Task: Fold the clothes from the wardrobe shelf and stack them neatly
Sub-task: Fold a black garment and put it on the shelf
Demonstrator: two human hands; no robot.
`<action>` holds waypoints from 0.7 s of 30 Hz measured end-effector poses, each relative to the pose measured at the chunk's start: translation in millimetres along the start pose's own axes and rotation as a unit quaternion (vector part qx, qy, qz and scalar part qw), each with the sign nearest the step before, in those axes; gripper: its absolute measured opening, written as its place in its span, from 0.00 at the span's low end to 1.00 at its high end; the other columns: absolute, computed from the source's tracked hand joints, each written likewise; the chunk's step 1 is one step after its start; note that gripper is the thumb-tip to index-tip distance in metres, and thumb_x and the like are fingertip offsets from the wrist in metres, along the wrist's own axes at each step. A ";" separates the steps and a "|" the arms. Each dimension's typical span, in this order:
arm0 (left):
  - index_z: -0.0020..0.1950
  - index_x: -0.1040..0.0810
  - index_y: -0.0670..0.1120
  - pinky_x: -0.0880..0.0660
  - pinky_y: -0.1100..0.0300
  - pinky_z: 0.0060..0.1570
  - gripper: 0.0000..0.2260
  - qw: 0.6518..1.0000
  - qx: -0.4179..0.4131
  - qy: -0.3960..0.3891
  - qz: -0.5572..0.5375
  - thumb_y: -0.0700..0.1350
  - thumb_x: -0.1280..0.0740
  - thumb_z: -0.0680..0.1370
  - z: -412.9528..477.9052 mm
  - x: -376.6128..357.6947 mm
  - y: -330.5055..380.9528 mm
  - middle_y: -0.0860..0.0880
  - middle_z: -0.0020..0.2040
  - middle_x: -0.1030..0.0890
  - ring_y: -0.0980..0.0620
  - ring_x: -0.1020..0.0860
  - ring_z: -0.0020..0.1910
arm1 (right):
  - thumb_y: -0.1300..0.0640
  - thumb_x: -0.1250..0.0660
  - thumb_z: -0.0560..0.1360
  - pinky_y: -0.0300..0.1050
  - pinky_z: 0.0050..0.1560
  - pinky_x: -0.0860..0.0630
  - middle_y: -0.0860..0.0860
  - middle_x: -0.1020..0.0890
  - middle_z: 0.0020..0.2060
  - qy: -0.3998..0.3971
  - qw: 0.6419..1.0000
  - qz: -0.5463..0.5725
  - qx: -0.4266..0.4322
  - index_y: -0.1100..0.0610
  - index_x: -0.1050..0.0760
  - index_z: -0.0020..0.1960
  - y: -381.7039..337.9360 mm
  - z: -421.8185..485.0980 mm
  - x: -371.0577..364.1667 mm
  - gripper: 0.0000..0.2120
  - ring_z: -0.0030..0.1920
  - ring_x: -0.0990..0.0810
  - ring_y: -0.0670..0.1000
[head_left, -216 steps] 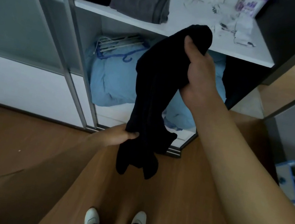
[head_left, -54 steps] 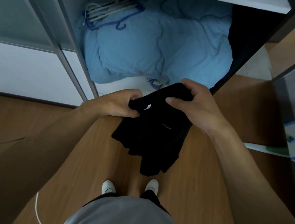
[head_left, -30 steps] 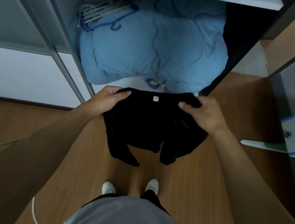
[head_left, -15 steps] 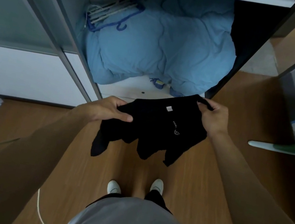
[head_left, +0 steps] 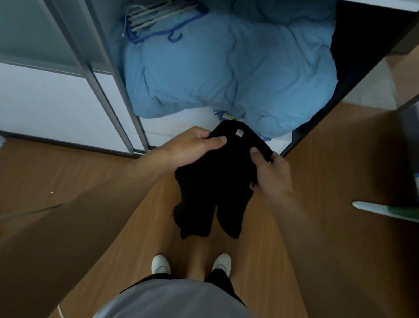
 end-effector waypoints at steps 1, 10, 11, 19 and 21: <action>0.45 0.17 0.46 0.27 0.68 0.31 0.14 1.000 -0.005 -0.005 -0.012 0.55 0.33 0.80 0.4 -4.7 1.5 0.51 0.37 0.15 0.55 0.18 0.35 | 0.51 0.34 0.81 0.43 0.37 0.21 0.55 0.15 0.48 -0.013 1.000 0.014 -0.001 0.60 0.22 0.59 -3.1 -2.8 -5.1 0.14 0.45 0.16 0.53; 0.38 0.25 0.50 0.30 0.68 0.30 0.14 0.996 -0.077 -0.009 0.047 0.50 0.38 0.84 3.0 -25.7 15.0 0.59 0.29 0.22 0.62 0.24 0.30 | 0.52 0.39 0.82 0.40 0.36 0.21 0.54 0.15 0.43 -0.054 0.998 -0.026 -0.010 0.59 0.21 0.57 -26.2 -14.3 -23.2 0.13 0.38 0.17 0.50; 0.36 0.26 0.49 0.32 0.67 0.29 0.16 0.995 -0.086 -0.007 0.058 0.49 0.38 0.84 2.8 -25.9 17.1 0.58 0.28 0.24 0.61 0.26 0.29 | 0.52 0.39 0.83 0.41 0.38 0.19 0.55 0.15 0.43 -0.057 0.998 -0.018 -0.017 0.59 0.21 0.57 -27.1 -15.1 -23.2 0.13 0.39 0.16 0.50; 0.49 0.18 0.41 0.25 0.62 0.43 0.10 0.995 -0.093 -0.040 -0.004 0.46 0.34 0.82 -6.7 -5.0 24.5 0.47 0.42 0.16 0.53 0.20 0.43 | 0.61 0.43 0.83 0.44 0.58 0.21 0.51 0.16 0.56 -0.180 0.982 -0.046 0.019 0.53 0.22 0.62 -40.3 -32.8 -42.9 0.14 0.56 0.17 0.49; 0.57 0.21 0.34 0.25 0.56 0.51 0.13 0.995 -0.097 -0.034 0.003 0.44 0.35 0.82 -7.0 1.8 26.1 0.39 0.51 0.16 0.48 0.20 0.48 | 0.62 0.42 0.82 0.44 0.60 0.23 0.49 0.15 0.55 -0.206 0.973 -0.098 0.039 0.49 0.24 0.67 -44.6 -35.9 -45.0 0.17 0.56 0.18 0.49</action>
Point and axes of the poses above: each hand's wrist, its own z-axis towards the middle knuckle, its own x-axis out of the back of the hand, y = z × x, the point moved 6 cm from there along z, towards the middle knuckle
